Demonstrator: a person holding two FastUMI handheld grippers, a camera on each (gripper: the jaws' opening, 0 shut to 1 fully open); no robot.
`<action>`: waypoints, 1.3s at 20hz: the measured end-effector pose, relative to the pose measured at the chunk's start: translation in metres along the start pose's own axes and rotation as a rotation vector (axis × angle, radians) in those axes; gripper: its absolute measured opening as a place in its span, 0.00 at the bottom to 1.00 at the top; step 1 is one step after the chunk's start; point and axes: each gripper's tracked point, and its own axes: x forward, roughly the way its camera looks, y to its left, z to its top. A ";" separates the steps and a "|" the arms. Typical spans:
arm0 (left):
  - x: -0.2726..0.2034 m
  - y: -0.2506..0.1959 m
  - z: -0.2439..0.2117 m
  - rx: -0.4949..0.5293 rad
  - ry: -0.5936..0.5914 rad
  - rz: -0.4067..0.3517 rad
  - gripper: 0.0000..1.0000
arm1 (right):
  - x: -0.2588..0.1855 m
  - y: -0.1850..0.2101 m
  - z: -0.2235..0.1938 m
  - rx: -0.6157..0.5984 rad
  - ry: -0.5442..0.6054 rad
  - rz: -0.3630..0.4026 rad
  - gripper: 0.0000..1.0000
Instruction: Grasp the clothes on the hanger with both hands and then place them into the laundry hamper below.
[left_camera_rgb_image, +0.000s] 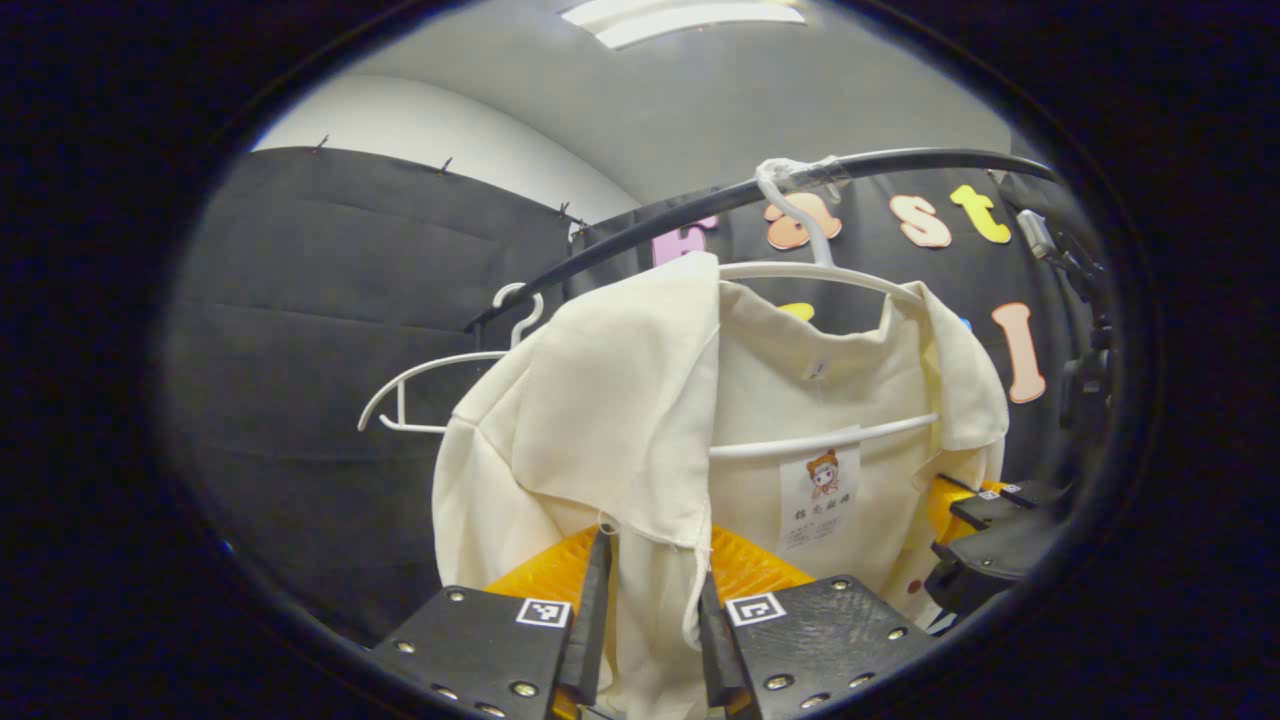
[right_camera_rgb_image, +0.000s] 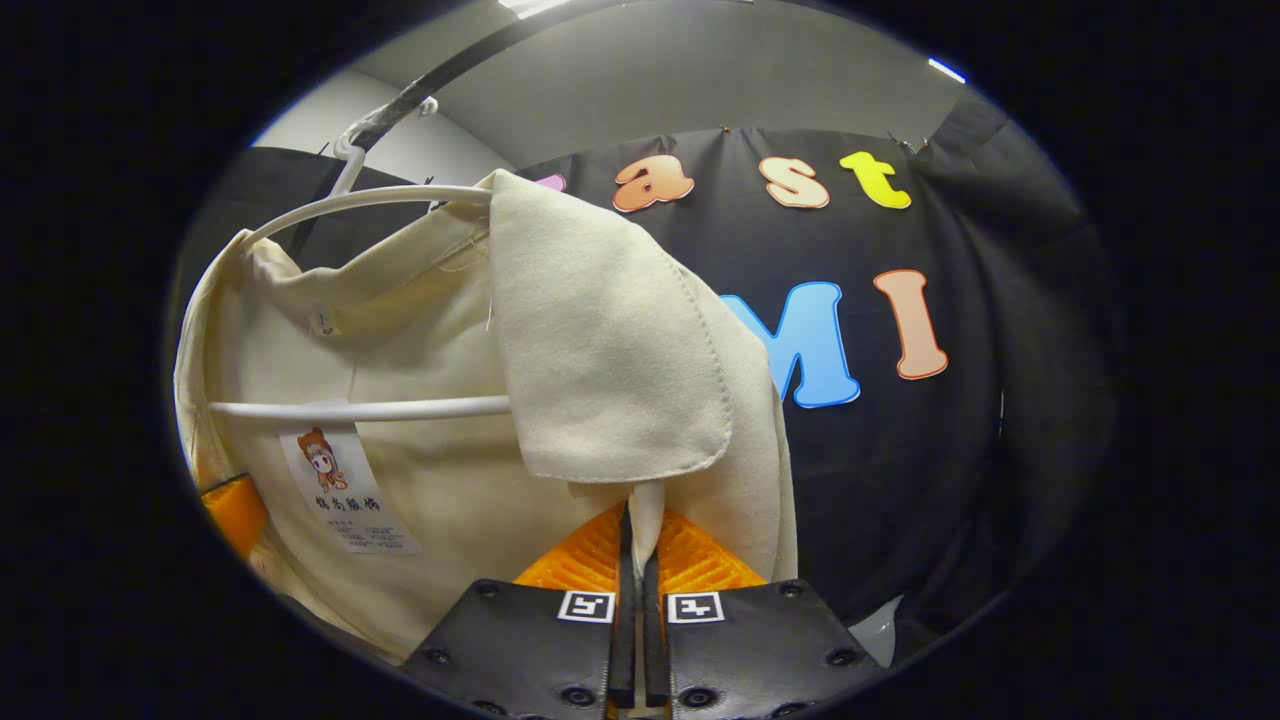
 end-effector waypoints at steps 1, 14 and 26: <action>0.001 0.001 -0.005 0.006 0.014 0.000 0.43 | -0.003 -0.006 0.003 -0.012 -0.011 -0.004 0.05; -0.043 0.063 0.060 0.120 -0.148 0.139 0.01 | -0.033 -0.067 0.073 -0.125 -0.264 -0.157 0.05; -0.030 0.112 0.123 0.154 -0.256 0.208 0.01 | -0.006 -0.099 0.111 -0.084 -0.315 -0.227 0.05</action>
